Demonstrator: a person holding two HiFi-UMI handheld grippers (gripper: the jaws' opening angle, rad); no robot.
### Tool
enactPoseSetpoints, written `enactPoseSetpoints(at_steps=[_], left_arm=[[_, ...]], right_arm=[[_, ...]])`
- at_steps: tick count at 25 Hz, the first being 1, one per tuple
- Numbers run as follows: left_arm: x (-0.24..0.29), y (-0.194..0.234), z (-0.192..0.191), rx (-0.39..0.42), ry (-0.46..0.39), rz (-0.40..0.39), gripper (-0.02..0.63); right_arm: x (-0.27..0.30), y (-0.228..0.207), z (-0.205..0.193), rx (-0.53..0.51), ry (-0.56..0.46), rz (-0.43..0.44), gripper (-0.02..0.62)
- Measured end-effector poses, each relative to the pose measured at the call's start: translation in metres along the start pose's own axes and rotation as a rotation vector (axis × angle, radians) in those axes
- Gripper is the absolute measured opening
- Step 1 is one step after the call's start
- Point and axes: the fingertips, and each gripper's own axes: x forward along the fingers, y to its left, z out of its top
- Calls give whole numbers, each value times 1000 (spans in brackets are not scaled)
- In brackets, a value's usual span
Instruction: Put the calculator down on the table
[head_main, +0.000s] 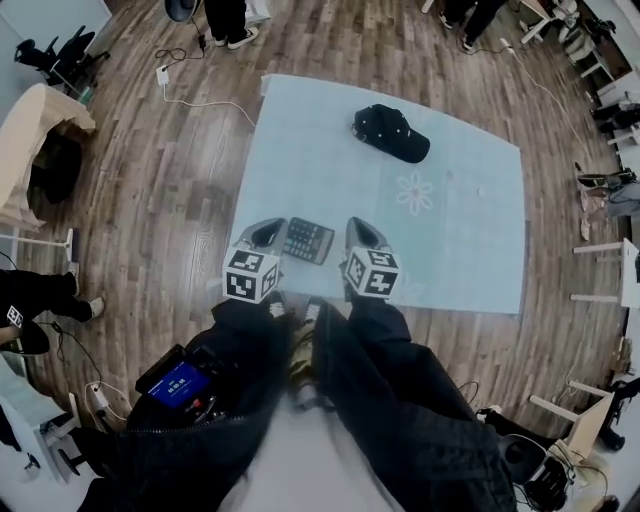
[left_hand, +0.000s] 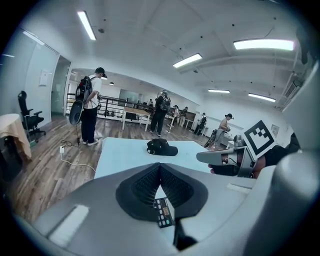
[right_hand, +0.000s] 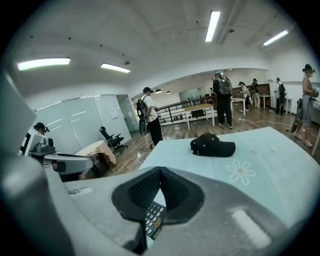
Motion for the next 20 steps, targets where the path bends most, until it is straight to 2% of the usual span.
enactPoseSetpoints(at_steps=[4,8,13,20], left_arm=[[-8,-1,34,25,-67,9,3],[-18,10,74,49,-166,60,3],[-24,5,107,83,-217,46,3],[-37,-15,146,138,-294,18,3]], right_arm=[[-17,11,35,-47,-63,32,0],[-23,27,71,-91,-140,71,0],[-36,38,108,-105,-229,111,0],[-68,41,161,-140,-384,74,1]])
